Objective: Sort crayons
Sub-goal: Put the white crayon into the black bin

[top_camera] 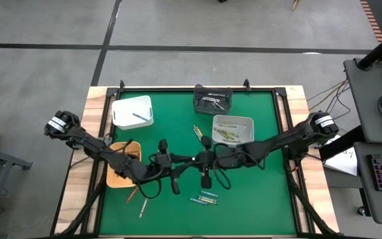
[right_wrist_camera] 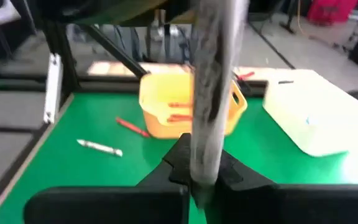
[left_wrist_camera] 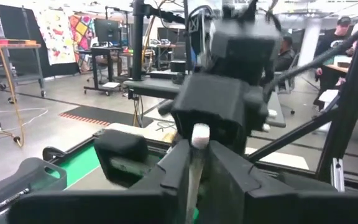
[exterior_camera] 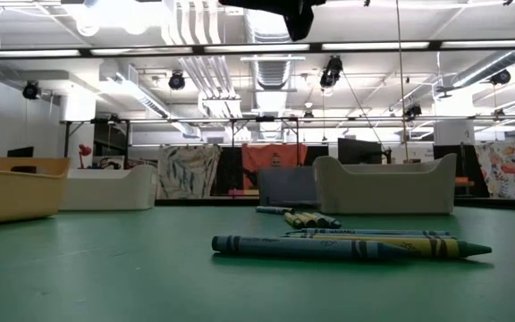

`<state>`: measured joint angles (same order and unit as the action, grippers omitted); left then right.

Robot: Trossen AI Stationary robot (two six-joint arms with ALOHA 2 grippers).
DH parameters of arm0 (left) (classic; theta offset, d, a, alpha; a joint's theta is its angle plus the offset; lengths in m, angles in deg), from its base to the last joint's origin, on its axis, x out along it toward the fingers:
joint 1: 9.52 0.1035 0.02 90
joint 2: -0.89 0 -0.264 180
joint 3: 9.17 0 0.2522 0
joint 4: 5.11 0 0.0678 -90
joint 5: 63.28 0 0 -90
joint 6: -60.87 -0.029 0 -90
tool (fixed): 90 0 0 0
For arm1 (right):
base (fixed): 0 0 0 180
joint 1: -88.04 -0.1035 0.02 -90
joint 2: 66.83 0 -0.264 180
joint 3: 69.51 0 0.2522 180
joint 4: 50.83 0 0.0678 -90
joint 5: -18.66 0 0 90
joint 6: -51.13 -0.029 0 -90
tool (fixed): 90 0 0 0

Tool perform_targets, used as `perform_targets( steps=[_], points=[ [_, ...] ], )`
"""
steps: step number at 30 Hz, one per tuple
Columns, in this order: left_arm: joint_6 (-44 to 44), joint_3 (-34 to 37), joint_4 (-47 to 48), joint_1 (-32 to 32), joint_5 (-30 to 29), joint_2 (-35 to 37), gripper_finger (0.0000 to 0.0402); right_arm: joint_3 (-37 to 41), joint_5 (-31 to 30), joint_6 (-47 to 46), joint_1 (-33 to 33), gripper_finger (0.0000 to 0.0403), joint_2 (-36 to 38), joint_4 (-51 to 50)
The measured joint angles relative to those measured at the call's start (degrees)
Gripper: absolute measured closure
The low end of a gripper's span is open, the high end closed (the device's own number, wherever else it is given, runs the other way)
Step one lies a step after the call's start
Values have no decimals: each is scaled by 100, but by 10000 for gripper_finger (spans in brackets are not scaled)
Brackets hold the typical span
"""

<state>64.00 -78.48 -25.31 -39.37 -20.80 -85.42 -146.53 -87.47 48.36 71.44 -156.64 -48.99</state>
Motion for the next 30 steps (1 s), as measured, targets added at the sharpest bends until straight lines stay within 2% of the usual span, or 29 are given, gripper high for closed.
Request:
perform_targets(
  steps=[5, 11, 19, 24, 30],
  points=[
    [-97, 0, 6, 1, 6, 0, 317, -674, -228, -17, 11, 394, 19, -1463],
    [-153, 0, 179, 0, 4, 86, 273, -1078, -711, 25, 11, 394, 21, -2390],
    [-69, 0, 1514, -48, 8, 730, 244, -1182, -1082, -180, 218, 394, 87, -3764],
    [-351, 0, 2313, 12, -156, 1306, 242, -1213, -1122, -58, 752, 394, 128, -4554],
    [-911, 0, 3080, 180, -847, 2080, 242, -1211, -1087, 432, 2041, 394, 95, -4812]
  ],
)
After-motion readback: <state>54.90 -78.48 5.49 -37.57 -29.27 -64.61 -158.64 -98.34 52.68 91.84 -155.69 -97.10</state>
